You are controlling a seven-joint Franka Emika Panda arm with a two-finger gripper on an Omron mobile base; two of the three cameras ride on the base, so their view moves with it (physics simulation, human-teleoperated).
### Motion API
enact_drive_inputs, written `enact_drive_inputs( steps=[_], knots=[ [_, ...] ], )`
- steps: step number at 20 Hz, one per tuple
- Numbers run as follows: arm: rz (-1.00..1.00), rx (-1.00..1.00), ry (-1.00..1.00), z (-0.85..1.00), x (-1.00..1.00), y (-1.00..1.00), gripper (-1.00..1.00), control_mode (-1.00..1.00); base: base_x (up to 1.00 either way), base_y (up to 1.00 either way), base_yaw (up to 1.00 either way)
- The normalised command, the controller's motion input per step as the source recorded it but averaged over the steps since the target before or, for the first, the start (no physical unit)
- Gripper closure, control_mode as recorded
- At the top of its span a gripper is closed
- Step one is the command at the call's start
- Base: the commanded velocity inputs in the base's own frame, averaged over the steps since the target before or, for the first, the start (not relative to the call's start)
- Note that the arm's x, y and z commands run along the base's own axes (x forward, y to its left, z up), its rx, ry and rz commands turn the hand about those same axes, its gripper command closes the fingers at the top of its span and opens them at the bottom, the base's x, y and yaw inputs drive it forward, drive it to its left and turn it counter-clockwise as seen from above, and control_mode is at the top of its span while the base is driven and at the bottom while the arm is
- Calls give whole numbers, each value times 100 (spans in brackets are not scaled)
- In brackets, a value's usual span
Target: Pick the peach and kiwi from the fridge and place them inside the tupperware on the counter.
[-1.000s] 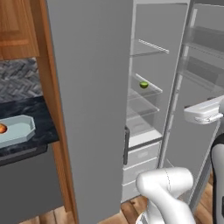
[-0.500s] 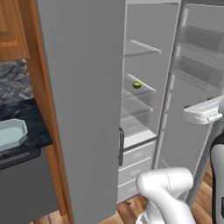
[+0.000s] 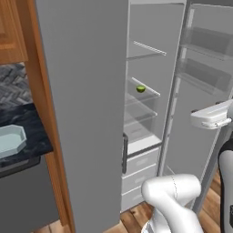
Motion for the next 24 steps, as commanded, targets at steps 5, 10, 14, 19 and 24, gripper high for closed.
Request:
enact_drive_inputs(
  steps=[5, 10, 14, 19, 24],
  knots=[
    [0, 0, 0, 0, 0, 0, -100, 100, 45, -23, 0],
    [0, 0, 0, 0, 0, 0, -100, 100, 50, -25, 1],
    [0, 0, 0, 0, 0, 0, -100, 100, 46, -8, 1],
    [0, 0, 0, 0, 0, 0, -100, 100, 49, -6, 3],
    [0, 0, 0, 0, 0, 0, -100, 100, 46, -17, 6]
  ],
)
